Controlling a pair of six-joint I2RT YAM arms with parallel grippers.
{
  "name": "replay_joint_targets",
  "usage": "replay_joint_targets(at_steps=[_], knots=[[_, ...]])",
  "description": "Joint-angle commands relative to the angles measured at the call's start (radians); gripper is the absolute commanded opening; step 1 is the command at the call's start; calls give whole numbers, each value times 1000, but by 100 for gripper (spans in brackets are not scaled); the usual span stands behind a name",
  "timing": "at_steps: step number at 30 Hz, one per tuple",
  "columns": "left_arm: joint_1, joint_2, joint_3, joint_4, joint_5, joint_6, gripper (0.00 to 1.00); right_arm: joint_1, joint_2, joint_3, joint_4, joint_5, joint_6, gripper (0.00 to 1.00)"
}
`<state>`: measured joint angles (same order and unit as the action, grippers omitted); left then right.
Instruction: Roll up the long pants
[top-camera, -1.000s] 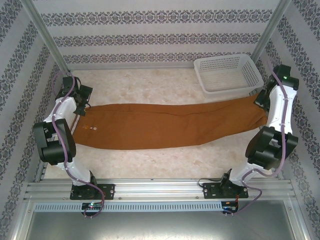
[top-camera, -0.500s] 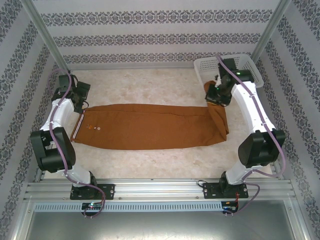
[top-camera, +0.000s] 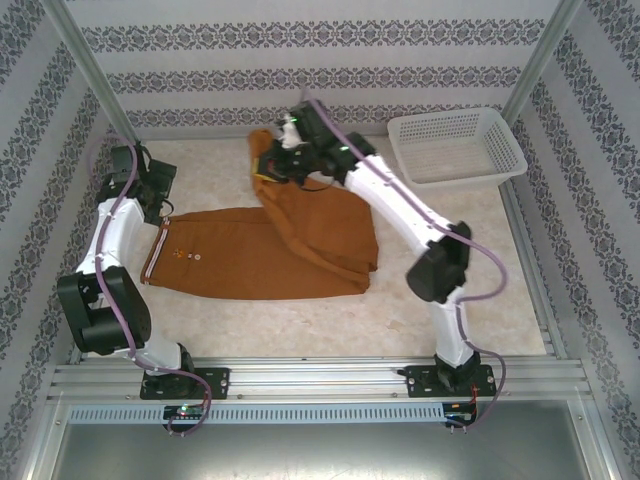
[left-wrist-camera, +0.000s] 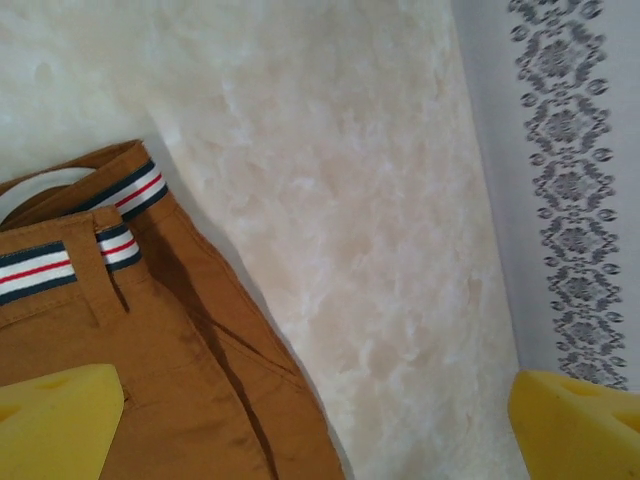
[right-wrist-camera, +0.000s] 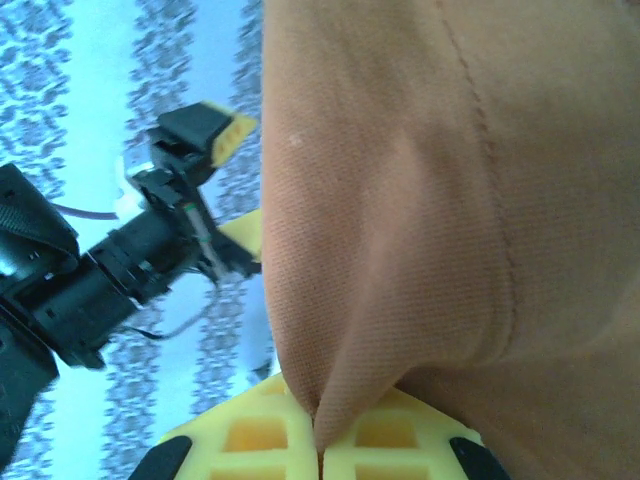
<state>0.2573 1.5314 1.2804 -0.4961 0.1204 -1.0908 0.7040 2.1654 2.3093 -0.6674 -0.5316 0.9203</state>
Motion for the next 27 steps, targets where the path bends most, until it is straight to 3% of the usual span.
replay_joint_targets(at_steps=[1,5,11,12,14,15,16,18,21,23,24,25,26,27], knots=[[7,-54,58,-65,-44,30,99,72,184,208,144,-118,162,0],[10,-89,80,-98,-81,49,99,127,380,380,258,-163,302,0],[10,-132,75,-120,-112,68,99,195,489,359,432,-157,428,0],[8,-138,71,-119,-113,66,99,204,497,349,449,-152,437,4],[10,-148,56,-112,-108,59,99,209,529,335,494,-157,454,57],[10,-151,52,-111,-104,57,99,206,542,340,497,-162,457,77],[10,-156,46,-109,-99,55,100,197,555,341,497,-170,455,89],[10,-164,35,-104,-85,54,100,179,555,341,477,-184,426,98],[6,-193,11,-85,-60,54,100,135,498,336,359,-203,311,98],[-9,-217,-13,-75,-53,49,96,96,418,293,223,-187,175,93],[-24,-228,-25,-75,-55,47,70,77,376,262,161,-174,102,83],[-47,-240,-43,-74,-61,42,30,53,321,206,86,-146,11,51],[-78,-246,-65,-70,-62,37,4,26,264,145,0,-99,-76,0],[-102,-248,-90,-60,-57,34,0,3,211,84,-69,-51,-150,0]])
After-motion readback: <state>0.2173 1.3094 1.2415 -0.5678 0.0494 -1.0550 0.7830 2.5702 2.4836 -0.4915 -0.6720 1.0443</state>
